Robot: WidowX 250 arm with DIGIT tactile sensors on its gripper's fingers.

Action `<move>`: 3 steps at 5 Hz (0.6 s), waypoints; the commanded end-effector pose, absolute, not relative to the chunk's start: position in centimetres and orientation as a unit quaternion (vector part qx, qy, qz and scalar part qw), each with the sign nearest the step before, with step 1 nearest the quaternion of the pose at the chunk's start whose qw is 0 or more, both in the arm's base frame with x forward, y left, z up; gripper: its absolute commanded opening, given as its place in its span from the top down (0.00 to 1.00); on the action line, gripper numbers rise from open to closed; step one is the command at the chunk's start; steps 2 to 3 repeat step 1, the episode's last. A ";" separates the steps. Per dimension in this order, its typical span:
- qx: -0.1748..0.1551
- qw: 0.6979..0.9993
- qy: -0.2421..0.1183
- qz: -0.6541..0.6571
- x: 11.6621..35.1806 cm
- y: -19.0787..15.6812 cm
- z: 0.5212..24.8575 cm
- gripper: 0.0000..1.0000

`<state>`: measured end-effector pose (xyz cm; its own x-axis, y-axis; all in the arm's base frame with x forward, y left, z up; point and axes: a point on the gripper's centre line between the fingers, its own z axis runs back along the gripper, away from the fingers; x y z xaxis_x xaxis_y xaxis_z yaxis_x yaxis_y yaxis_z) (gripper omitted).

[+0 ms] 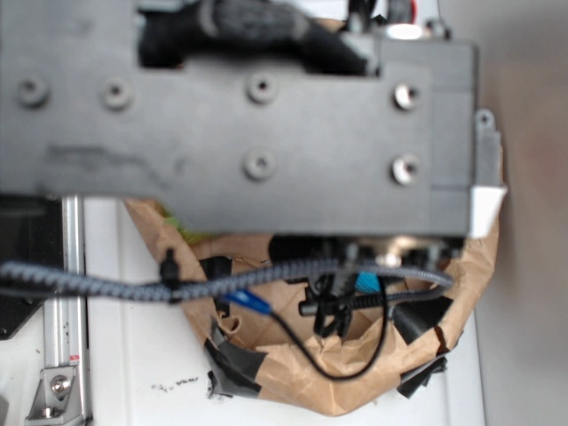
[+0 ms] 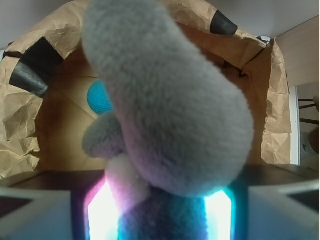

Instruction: Grab the gray animal.

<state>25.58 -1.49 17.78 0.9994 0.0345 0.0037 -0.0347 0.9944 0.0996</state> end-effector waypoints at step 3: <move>0.046 0.999 -0.023 0.015 25.6 -1.3 18.9 1.00</move>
